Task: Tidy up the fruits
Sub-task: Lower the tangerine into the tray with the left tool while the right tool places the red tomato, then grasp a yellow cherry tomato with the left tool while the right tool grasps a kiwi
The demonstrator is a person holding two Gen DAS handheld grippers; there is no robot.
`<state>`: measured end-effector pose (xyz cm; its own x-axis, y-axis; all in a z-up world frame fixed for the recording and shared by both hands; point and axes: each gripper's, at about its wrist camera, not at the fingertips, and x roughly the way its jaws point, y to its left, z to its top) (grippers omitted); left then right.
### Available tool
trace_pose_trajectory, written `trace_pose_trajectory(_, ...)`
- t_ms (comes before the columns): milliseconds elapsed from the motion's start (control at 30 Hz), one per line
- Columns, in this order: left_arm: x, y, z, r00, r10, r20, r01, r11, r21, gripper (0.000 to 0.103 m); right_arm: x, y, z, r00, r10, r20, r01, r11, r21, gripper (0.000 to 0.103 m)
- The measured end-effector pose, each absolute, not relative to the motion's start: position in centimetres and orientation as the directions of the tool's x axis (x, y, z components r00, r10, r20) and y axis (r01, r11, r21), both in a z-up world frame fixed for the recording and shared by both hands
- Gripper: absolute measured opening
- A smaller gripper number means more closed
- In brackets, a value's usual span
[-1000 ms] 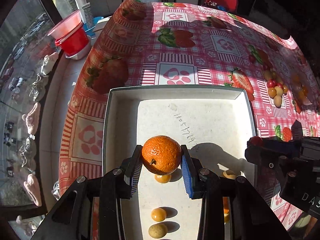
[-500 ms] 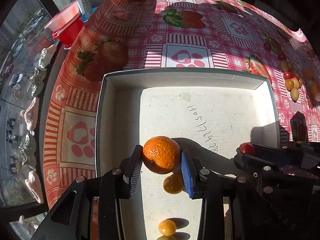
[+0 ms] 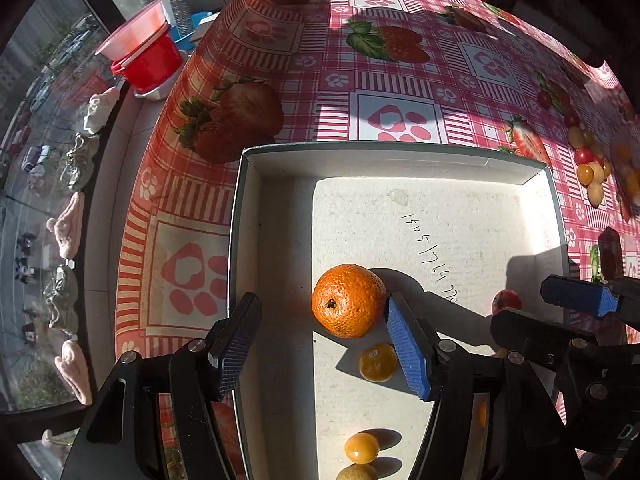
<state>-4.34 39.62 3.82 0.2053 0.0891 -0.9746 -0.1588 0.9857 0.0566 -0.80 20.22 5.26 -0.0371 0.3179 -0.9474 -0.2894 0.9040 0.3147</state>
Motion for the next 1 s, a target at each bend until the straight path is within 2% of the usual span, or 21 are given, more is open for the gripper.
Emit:
trace_pose_trajectory(33, -4.4, 39.5, 4.1, 0.209, 0.084, -0.974, -0.155, 0.987, 0.051, 0.065, -0.8, 19.9, 6.0, -0.015, 0.327, -0.945, -0.288, 0.904, 0.318, 0.082)
trace_pose_trajectory(67, -4.6, 39.3, 4.4, 0.212, 0.08, -0.974, -0.149, 0.988, 0.048, 0.065, -0.9, 19.5, 6.9, 0.005, 0.352, -0.936, -0.283, 0.898, 0.336, 0.083)
trace_pose_trajectory(167, -4.9, 38.0, 5.5, 0.233, 0.083, -0.969, -0.112, 0.992, 0.059, 0.065, -1.3, 17.8, 8.7, 0.051, 0.367, -0.929, -0.261, 0.903, 0.342, 0.083)
trace_pose_trajectory(333, -4.8, 34.1, 8.1, 0.287, 0.056, -0.956, -0.028, 0.998, 0.051, 0.065, -1.0, 13.1, 9.3, 0.106, 0.298, -0.949, -0.17, 0.945, 0.278, 0.083)
trace_pose_trajectory(567, -2.6, 27.6, 9.9, 0.323, -0.008, -0.946, 0.032, 0.999, 0.003, 0.065, 1.3, 3.4, 8.4, 0.152, 0.19, -0.97, 0.047, 0.979, 0.199, 0.083)
trace_pose_trajectory(667, -1.3, 25.2, 9.8, 0.318, -0.013, -0.948, 0.026, 1.0, -0.005, 0.065, 3.0, 1.0, 7.6, 0.158, 0.186, -0.97, 0.097, 0.974, 0.202, 0.078)
trace_pose_trajectory(733, -0.2, 23.7, 9.7, 0.319, -0.006, -0.948, 0.023, 1.0, 0.002, 0.065, 4.1, 0.1, 7.3, 0.162, 0.194, -0.968, 0.104, 0.972, 0.212, 0.067)
trace_pose_trajectory(1000, 5.8, 19.4, 6.1, 0.292, 0.0, -0.956, 0.055, 0.998, 0.016, 0.065, 8.3, -1.0, 5.8, 0.153, 0.284, -0.947, 0.104, 0.948, 0.301, 0.064)
